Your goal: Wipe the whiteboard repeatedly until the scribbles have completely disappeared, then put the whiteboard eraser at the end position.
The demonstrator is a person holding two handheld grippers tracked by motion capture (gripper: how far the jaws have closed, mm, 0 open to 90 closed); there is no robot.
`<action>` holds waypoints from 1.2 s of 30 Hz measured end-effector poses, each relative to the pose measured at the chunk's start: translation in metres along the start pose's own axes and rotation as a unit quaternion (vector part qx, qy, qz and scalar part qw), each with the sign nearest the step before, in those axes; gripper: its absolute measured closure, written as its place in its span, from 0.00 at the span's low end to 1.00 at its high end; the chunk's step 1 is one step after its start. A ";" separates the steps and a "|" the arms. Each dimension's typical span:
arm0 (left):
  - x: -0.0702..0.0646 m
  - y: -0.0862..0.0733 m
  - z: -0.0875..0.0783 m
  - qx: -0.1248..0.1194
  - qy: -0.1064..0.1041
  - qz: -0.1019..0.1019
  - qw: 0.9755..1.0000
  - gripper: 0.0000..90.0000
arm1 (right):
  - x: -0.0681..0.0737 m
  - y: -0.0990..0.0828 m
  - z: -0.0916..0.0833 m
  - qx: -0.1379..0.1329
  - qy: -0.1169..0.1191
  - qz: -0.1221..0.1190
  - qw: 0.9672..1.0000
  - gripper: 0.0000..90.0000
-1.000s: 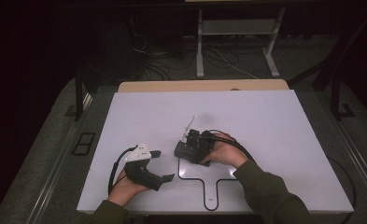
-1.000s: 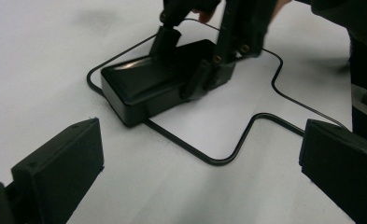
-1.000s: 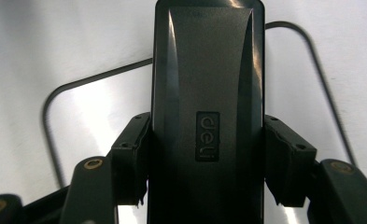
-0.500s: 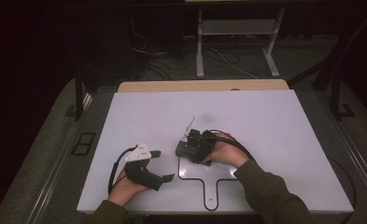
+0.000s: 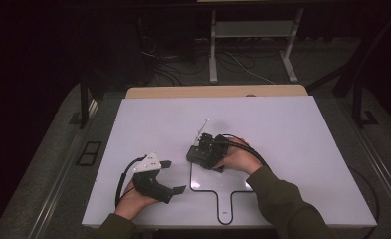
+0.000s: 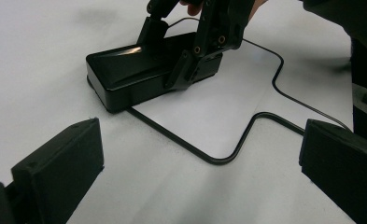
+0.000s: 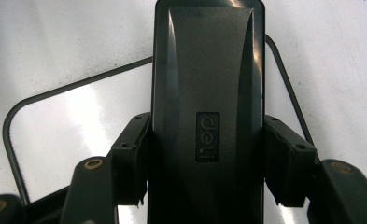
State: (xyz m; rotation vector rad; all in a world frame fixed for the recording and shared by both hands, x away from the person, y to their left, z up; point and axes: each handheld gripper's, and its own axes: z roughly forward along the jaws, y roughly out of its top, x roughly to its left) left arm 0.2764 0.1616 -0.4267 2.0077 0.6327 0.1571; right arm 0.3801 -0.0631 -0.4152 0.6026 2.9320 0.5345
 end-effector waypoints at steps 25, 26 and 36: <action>0.000 -0.001 0.000 0.000 0.000 0.001 1.000 0.00 | -0.082 -0.012 -0.044 -0.092 -0.036 0.117 0.988 0.43; -0.001 -0.001 0.000 -0.001 0.000 -0.002 1.000 0.00 | -0.088 -0.012 -0.044 -0.092 -0.040 0.121 0.988 0.43; 0.000 -0.001 0.000 -0.003 -0.001 -0.003 1.000 0.00 | -0.129 -0.013 -0.029 -0.088 -0.053 0.179 0.979 0.43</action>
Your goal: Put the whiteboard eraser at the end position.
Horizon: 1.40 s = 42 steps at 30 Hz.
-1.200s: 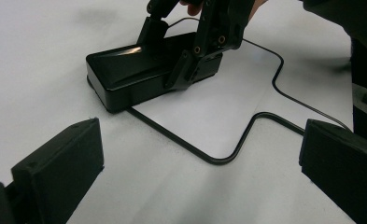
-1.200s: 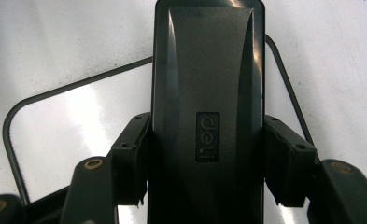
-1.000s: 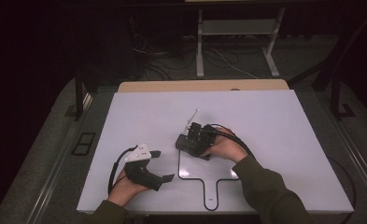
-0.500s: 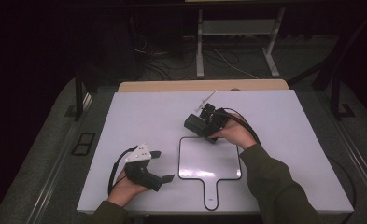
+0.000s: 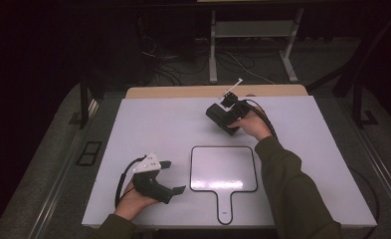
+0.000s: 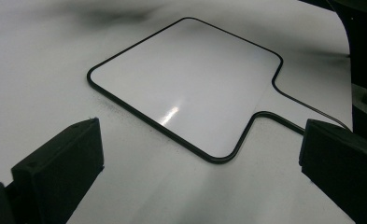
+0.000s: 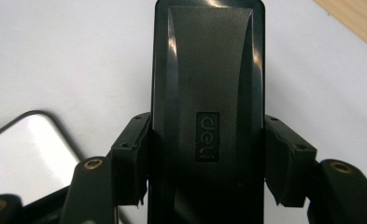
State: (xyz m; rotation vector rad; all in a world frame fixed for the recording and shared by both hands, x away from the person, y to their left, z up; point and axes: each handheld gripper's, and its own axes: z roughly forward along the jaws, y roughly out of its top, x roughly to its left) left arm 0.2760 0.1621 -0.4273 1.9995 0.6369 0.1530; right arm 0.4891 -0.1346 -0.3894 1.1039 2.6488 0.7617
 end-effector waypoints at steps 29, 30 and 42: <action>0.001 -0.001 -0.003 -0.003 0.003 -0.005 1.000 0.00 | -0.016 -0.001 0.042 0.026 -0.024 0.018 0.999 0.42; 0.001 -0.001 -0.003 -0.001 0.002 -0.005 1.000 0.00 | -0.016 -0.001 0.041 0.020 -0.025 0.019 0.999 0.43; 0.002 -0.001 -0.001 0.002 0.003 -0.002 1.000 0.00 | -0.014 -0.003 0.011 -0.036 -0.034 0.017 0.999 0.31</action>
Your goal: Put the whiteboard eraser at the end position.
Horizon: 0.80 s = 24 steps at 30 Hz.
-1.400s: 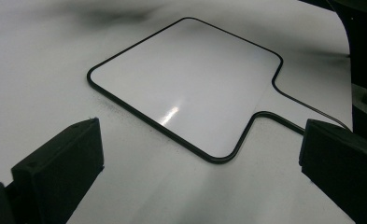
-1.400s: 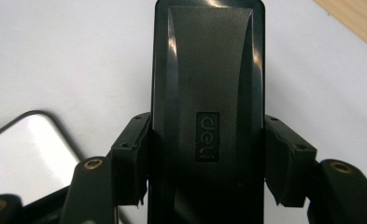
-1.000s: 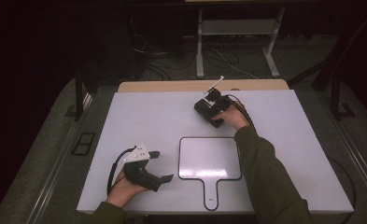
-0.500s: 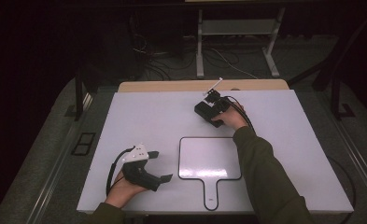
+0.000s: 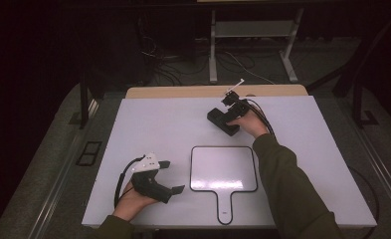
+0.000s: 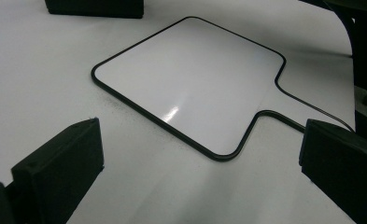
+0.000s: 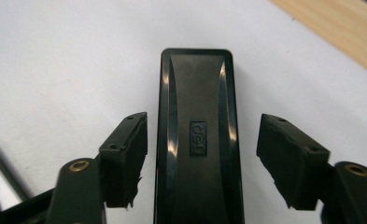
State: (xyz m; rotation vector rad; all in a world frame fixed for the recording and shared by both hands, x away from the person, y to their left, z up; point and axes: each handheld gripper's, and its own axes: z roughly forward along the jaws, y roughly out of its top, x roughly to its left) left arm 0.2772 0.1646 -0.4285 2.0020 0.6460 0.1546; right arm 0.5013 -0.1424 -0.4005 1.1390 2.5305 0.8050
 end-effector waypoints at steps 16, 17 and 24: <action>0.001 0.000 0.002 0.001 0.002 0.001 1.000 0.00 | 0.001 -0.029 -0.054 -0.085 0.025 0.007 0.996 0.20; 0.001 0.000 0.002 0.000 0.002 0.000 1.000 0.00 | 0.001 -0.032 -0.056 -0.087 0.027 0.007 0.996 0.18; 0.000 0.001 0.002 0.004 0.003 0.006 1.000 0.00 | 0.003 -0.053 -0.069 -0.110 0.021 -0.002 0.994 0.18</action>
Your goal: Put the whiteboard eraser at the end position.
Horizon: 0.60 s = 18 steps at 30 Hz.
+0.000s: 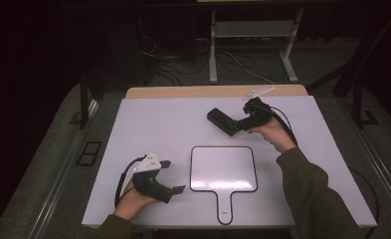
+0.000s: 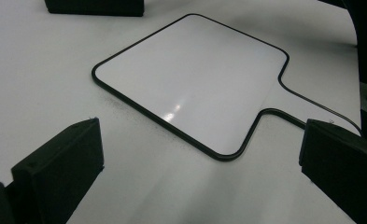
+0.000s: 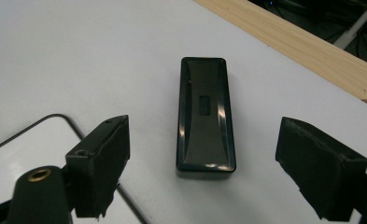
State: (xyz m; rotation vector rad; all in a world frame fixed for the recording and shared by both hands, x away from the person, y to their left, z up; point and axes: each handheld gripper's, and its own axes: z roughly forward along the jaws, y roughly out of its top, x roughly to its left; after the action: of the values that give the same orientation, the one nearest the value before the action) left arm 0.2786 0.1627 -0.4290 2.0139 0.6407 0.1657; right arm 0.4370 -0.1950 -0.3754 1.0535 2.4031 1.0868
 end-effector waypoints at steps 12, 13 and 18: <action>0.001 0.000 0.001 0.001 -0.001 0.000 1.000 0.00 | 0.021 -0.027 -0.009 -0.022 -0.014 -0.003 1.000 0.14; 0.001 -0.001 0.001 -0.001 0.000 0.000 1.000 0.00 | 0.022 -0.029 -0.010 -0.026 -0.014 -0.003 1.000 0.14; 0.002 -0.001 0.000 -0.005 0.002 -0.003 1.000 0.00 | 0.027 -0.042 -0.018 -0.048 -0.013 0.008 0.999 0.14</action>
State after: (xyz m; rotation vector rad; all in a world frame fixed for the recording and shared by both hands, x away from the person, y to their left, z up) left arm 0.2800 0.1636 -0.4300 2.0029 0.6464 0.1695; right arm 0.3874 -0.2034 -0.3939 1.0488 2.3016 1.1740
